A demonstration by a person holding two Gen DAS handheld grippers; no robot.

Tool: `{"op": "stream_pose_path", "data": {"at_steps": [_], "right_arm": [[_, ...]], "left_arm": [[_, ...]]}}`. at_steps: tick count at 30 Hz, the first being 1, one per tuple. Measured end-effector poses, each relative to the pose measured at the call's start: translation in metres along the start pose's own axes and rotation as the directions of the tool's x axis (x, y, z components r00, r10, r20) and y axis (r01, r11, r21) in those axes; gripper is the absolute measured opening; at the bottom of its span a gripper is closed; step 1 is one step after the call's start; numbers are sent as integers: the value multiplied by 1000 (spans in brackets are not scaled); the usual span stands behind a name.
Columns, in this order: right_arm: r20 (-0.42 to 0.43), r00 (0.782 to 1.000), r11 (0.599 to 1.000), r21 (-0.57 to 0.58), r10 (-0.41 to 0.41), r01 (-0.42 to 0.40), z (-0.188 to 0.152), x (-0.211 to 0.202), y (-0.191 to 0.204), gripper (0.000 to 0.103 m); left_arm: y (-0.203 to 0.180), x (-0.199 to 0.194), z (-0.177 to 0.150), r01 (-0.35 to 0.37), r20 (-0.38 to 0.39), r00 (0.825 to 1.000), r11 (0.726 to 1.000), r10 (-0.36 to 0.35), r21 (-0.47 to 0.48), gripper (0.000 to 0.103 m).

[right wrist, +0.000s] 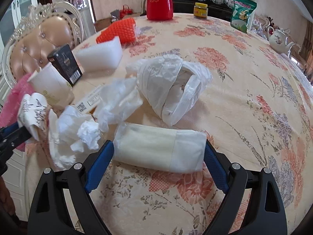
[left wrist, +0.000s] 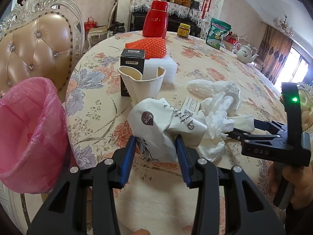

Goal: Collect trash
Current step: 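Grasp the wrapped white pad with the right tool while the left tool holds the paper bag, then carry both items over the wastebasket and open both tools to drop them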

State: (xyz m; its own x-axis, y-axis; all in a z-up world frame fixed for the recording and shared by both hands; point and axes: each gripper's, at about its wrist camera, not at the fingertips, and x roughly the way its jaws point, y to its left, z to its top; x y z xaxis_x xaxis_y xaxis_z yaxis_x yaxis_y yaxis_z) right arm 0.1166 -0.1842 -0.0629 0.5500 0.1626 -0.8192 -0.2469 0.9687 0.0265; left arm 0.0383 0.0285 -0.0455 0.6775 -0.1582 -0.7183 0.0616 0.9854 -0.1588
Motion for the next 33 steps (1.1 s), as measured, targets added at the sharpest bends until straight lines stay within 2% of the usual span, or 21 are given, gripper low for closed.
{"op": "stream_pose_path", "data": {"at_steps": [4,10,21,33], "right_arm": [[3,1000,1000,-4,-2,2,0,-1,-2,77],[12,1000,1000,-6,10,-10,-6,-7,-5,73],[85,996,999,32,3,-6,-8,-38,-22,73],[201,979,999,17,36,-40,9,-81,-14,73]], "left_arm": [[0,-3,1,6,4,1000,1000,-6,2,41],[-2,-5,1,14,13,1000,1000,-14,7,41],[-9,-17,6,25,47,999,1000,-26,16,41],[9,-43,17,-11,121,993,1000,12,-9,41]]}}
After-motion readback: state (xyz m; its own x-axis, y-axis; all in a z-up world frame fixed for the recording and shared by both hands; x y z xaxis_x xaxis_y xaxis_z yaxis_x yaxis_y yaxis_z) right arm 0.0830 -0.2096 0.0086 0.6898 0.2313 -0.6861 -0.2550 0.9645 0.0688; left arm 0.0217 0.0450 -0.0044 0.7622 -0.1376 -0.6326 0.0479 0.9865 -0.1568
